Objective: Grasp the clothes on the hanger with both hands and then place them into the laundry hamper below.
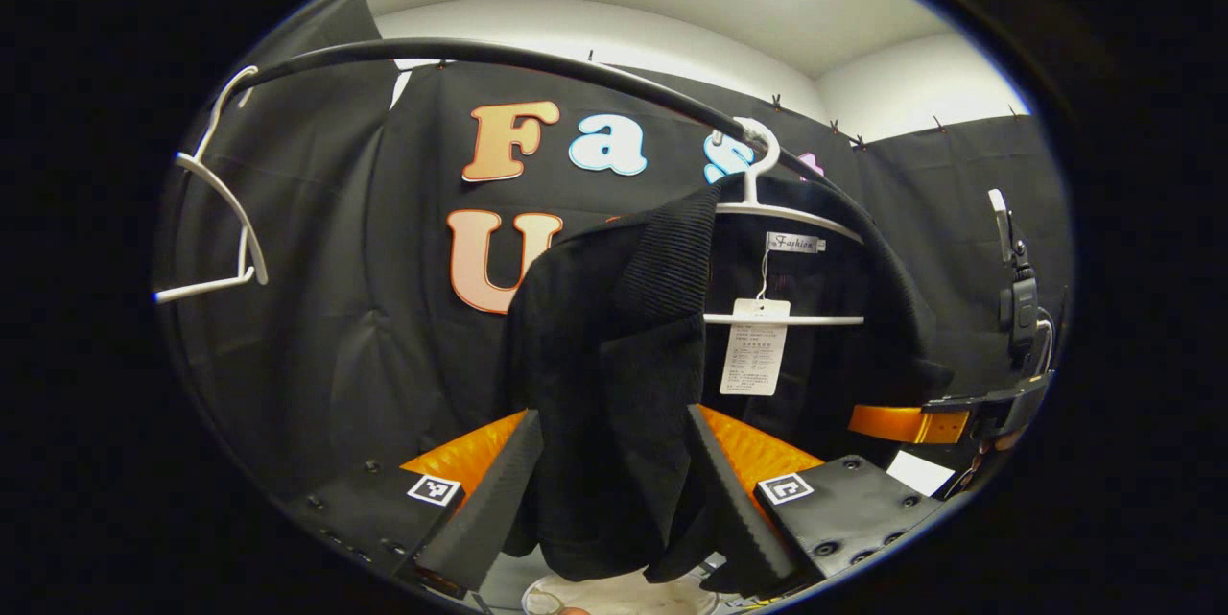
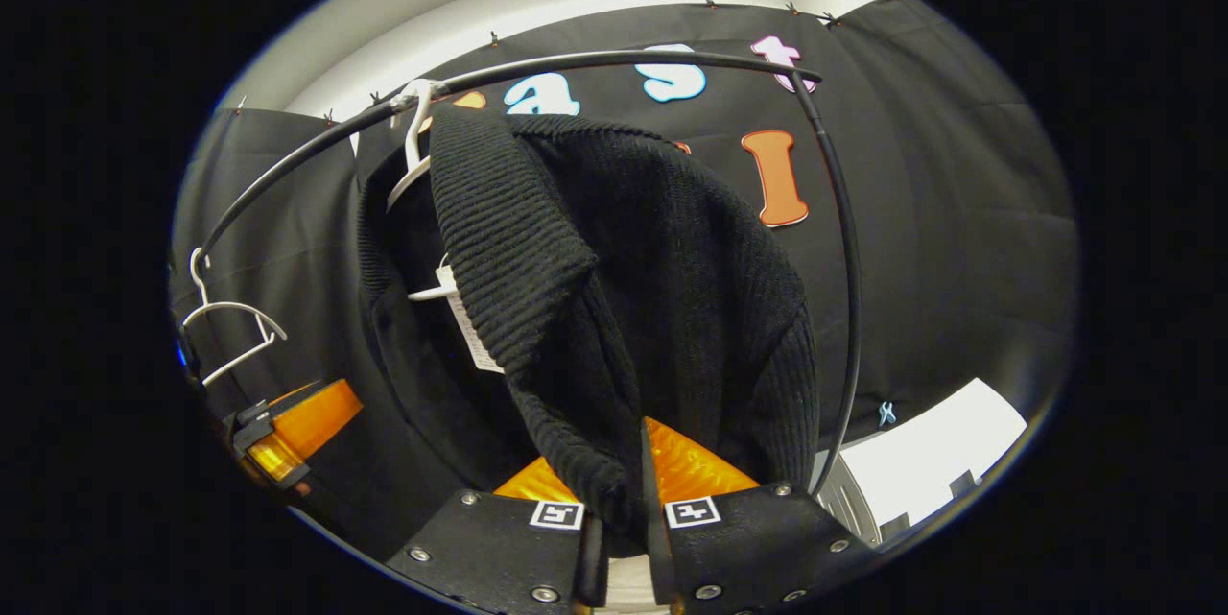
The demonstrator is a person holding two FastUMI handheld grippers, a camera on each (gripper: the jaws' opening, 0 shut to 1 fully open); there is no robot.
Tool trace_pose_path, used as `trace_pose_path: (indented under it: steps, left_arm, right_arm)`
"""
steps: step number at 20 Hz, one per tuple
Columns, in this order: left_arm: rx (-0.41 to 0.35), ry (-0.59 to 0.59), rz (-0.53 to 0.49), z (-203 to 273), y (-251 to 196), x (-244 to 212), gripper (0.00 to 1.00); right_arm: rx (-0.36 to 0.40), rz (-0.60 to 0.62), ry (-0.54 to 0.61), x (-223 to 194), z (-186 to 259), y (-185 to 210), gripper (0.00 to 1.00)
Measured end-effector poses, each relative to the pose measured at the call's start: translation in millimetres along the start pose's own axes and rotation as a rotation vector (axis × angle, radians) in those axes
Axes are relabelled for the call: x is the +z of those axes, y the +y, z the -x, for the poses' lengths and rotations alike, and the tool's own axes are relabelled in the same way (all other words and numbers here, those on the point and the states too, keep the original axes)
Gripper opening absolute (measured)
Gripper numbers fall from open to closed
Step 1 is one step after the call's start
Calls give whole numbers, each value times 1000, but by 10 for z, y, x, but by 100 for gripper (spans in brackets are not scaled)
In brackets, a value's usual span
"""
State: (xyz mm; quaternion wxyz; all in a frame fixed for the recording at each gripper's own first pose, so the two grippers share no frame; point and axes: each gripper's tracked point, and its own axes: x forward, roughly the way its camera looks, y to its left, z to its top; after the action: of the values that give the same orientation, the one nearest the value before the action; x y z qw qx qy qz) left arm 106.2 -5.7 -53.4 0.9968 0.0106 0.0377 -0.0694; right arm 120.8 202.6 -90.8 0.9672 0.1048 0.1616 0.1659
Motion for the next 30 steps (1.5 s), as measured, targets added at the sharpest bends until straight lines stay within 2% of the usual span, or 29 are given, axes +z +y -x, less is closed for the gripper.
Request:
trace_pose_path:
  steps: [7, 8, 15, 18, 19, 25, 26, 27, 28, 30]
  left_arm:
    - [-52, 21, -11, -457, -284, -219, 97]
    - [-47, 36, -19, -516, -278, -271, 93]
    - [10, 81, -23, -805, -109, -493, 93]
    - [45, 72, -34, -810, 24, -464, 87]
    - [47, 72, -38, -810, 42, -453, 83]
    - [25, 80, -53, -735, 110, -321, 17]
    - [47, 80, -60, -771, 190, -325, 6]
    - [42, 82, -64, -715, 190, -309, 10]
    - [48, 90, -58, -703, 214, -289, 5]
    - [57, 95, -35, -662, 335, -232, 7]
  right_arm:
    - [3, 7, -2, 47, 66, -36, 9]
    - [4, 3, -3, 53, 78, -47, 8]
    - [-17, 16, -16, 164, 192, -122, 3]
    - [-4, 6, -30, 254, 243, -75, 3]
    - [3, -1, -34, 293, 261, -56, 3]
    - [2, -27, -62, 559, 490, -131, 2]
    - [3, -33, -72, 614, 518, -139, 2]
    - [2, -39, -84, 679, 553, -165, 2]
    - [-3, -40, -96, 725, 587, -222, 2]
    - [-26, -40, -122, 833, 647, -341, 2]
